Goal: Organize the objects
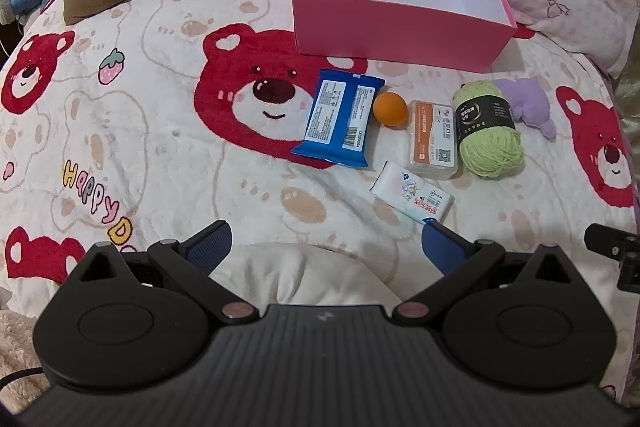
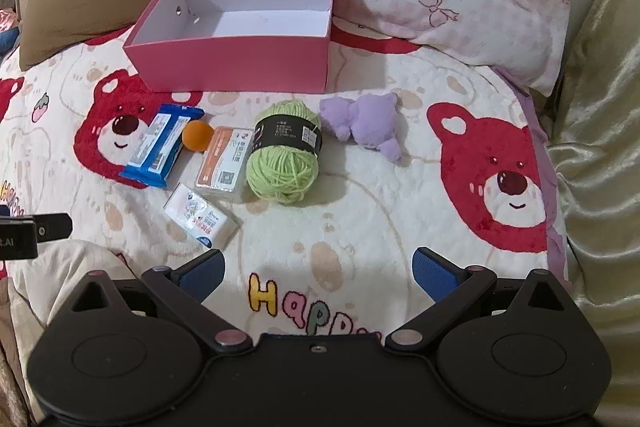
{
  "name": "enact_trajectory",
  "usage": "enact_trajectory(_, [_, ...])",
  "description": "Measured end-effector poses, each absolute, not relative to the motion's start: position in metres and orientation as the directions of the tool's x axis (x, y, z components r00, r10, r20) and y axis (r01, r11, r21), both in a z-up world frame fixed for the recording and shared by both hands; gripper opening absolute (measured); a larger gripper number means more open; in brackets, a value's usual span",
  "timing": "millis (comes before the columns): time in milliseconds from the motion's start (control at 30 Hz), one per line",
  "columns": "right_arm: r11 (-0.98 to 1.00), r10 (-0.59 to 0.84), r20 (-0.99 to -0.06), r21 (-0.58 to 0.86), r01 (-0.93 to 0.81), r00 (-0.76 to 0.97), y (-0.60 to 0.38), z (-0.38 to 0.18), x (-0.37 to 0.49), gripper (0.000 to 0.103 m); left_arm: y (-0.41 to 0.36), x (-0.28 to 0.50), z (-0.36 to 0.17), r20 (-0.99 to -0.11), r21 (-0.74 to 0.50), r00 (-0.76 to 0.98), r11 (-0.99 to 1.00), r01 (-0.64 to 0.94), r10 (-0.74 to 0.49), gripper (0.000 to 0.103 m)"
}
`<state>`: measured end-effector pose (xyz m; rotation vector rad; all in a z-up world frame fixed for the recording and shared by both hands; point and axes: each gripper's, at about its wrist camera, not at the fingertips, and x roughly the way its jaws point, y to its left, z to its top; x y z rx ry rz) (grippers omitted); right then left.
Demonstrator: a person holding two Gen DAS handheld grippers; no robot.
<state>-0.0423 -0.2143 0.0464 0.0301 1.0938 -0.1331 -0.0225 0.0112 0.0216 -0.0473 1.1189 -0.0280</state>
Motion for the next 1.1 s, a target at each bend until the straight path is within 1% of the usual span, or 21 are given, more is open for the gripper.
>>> enact_trajectory(233, [0.991, -0.091, -0.895, -0.039, 0.126, 0.437, -0.216, 0.042, -0.041, 0.101, 0.008, -0.027, 0.023, -0.891, -0.057, 0.451, 0.998, 0.012, -0.056, 0.103])
enact_trajectory(433, [0.991, -0.085, -0.903, -0.032, 0.133, 0.420, -0.218, 0.034, -0.039, 0.101, 0.007, -0.028, 0.020, -0.887, 0.003, 0.463, 1.000, 0.011, -0.003, 0.103])
enact_trajectory(567, [0.990, -0.085, -0.904, -0.030, 0.136, 0.419, -0.218, 0.033, -0.039, 0.101, 0.010, -0.027, 0.018, -0.888, -0.012, 0.460, 1.000, -0.002, -0.009, 0.103])
enact_trajectory(733, [0.991, -0.070, -0.907, -0.015, 0.136, 0.415, -0.218, 0.033, -0.039, 0.101, 0.010, -0.027, 0.018, -0.886, 0.006, 0.463, 1.000, 0.000, 0.005, 0.103])
enact_trajectory(867, [0.992, -0.035, -0.914, 0.018, 0.128, 0.405, -0.217, 0.031, -0.037, 0.101, 0.011, -0.027, 0.021, -0.888, -0.030, 0.460, 1.000, 0.008, -0.030, 0.103])
enact_trajectory(1000, [0.992, -0.044, -0.916, 0.008, 0.128, 0.400, -0.214, 0.027, -0.036, 0.101, 0.006, -0.030, 0.024, -0.882, 0.016, 0.470, 1.000, 0.012, 0.009, 0.103])
enact_trajectory(1100, [0.994, -0.050, -0.909, -0.005, 0.110, 0.414, -0.214, 0.026, -0.037, 0.100, 0.004, -0.031, 0.027, -0.880, 0.020, 0.474, 1.000, 0.025, 0.006, 0.103])
